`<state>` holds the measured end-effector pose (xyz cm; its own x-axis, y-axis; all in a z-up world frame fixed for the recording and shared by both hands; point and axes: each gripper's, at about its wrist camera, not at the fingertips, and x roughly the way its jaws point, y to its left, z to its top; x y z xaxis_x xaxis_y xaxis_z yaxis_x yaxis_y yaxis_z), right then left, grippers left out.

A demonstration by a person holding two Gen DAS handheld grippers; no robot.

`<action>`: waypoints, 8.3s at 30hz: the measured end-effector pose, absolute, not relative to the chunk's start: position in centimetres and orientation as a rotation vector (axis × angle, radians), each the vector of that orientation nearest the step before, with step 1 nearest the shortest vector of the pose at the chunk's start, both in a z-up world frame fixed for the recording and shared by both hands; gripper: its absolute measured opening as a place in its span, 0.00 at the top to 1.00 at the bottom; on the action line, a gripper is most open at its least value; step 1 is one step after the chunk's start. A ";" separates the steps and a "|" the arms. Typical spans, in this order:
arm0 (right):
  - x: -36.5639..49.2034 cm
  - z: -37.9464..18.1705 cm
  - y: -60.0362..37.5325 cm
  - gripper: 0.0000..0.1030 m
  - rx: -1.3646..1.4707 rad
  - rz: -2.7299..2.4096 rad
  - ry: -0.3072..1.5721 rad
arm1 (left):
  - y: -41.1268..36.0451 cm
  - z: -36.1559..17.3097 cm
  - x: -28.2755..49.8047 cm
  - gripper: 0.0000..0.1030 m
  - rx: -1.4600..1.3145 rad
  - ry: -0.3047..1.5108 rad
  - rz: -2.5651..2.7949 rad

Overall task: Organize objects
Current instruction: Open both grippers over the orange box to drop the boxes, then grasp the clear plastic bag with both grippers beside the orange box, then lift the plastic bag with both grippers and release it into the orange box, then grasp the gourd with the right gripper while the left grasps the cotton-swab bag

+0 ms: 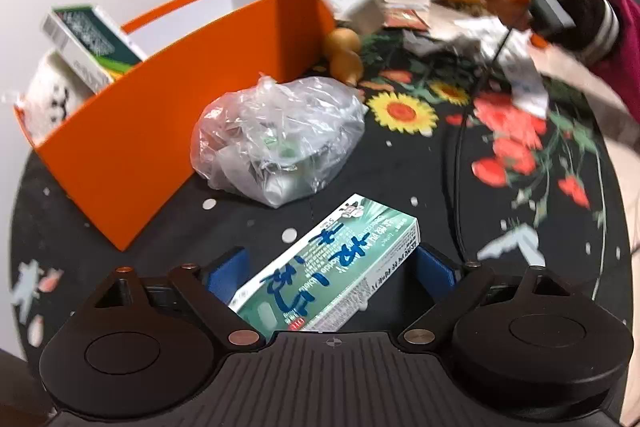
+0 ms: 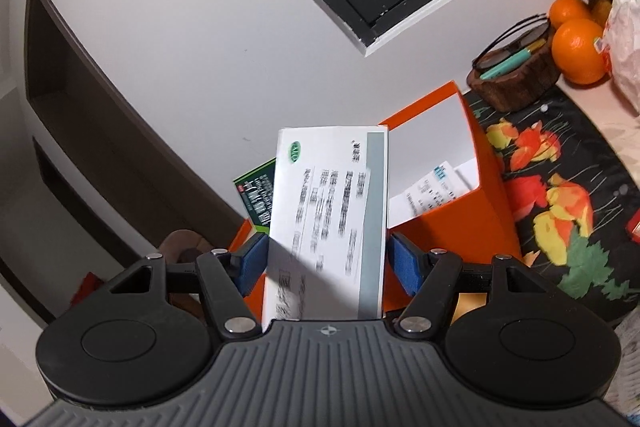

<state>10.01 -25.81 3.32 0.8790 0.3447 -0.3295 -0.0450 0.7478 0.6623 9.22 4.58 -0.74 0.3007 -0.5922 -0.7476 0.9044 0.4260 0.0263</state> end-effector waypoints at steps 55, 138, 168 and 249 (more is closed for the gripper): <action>4.7 -0.3 -19.1 0.02 0.749 0.265 0.508 | 1.3 3.3 6.5 0.00 0.221 0.486 -0.421; 5.2 0.6 -13.0 0.51 0.382 0.166 0.409 | -0.5 3.8 2.8 0.00 0.363 0.365 -0.512; 9.0 7.5 -15.8 0.51 0.318 0.138 0.253 | -3.7 10.9 7.4 0.00 0.445 0.225 -0.470; 5.9 -2.4 -12.2 0.33 -0.020 0.173 0.625 | 7.1 0.4 3.8 0.16 0.184 0.637 -0.395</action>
